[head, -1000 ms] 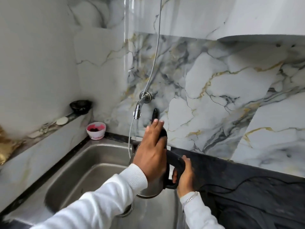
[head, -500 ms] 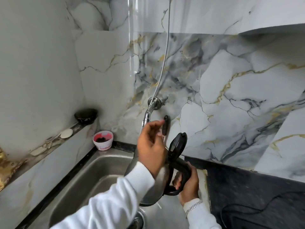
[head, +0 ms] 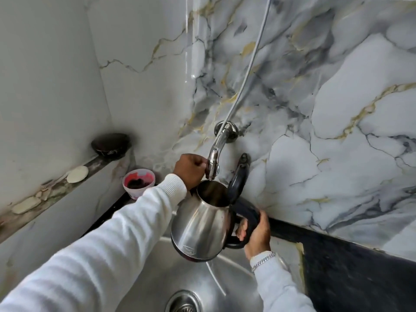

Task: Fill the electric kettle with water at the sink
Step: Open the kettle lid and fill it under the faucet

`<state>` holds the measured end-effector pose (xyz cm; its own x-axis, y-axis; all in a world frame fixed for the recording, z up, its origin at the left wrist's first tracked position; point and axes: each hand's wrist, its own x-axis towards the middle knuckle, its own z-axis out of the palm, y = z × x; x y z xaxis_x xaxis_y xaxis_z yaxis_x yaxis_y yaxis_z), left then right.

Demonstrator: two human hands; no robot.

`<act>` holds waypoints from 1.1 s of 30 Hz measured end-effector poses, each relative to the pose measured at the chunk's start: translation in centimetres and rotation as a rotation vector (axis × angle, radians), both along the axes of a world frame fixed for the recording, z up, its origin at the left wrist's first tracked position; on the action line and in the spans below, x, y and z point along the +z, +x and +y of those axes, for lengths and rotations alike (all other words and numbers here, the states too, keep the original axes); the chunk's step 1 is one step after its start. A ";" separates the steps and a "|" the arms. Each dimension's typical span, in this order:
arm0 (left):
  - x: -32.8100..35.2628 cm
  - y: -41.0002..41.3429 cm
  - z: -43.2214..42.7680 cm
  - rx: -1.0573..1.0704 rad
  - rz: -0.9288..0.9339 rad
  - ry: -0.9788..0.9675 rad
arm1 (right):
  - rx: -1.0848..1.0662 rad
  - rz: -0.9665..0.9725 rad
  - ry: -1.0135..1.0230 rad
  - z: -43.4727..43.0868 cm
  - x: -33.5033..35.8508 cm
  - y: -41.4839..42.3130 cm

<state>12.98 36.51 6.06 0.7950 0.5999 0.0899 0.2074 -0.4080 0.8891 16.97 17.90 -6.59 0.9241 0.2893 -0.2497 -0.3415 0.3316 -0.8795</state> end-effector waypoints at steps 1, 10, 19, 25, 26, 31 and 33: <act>0.1 0.1 0.4 -0.035 0.005 0.004 | 0.009 -0.001 0.002 0.3 0.0 0.2; 0.6 0.5 1.4 -0.203 -0.026 -0.078 | 0.019 -0.039 0.038 0.8 0.5 0.3; 1.6 -0.9 1.3 -0.306 0.024 -0.133 | -0.005 -0.078 0.018 0.5 0.5 0.2; 2.1 -1.5 0.9 -0.330 0.026 -0.272 | 0.009 -0.119 0.008 0.6 0.9 0.4; 2.1 -1.4 0.8 -0.303 0.025 -0.258 | 0.011 -0.121 0.009 0.5 0.9 0.3; 1.2 -1.1 -0.3 -0.088 0.016 -0.108 | 0.023 -0.127 -0.010 0.1 1.0 0.1; 0.9 -1.2 -1.1 0.054 -0.017 0.031 | 0.021 -0.131 -0.024 -0.1 1.2 -0.2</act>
<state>11.73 35.37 6.96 0.7599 0.6385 0.1220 0.2150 -0.4240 0.8798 16.79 17.83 -5.40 0.9431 0.3040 -0.1344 -0.2297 0.3039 -0.9246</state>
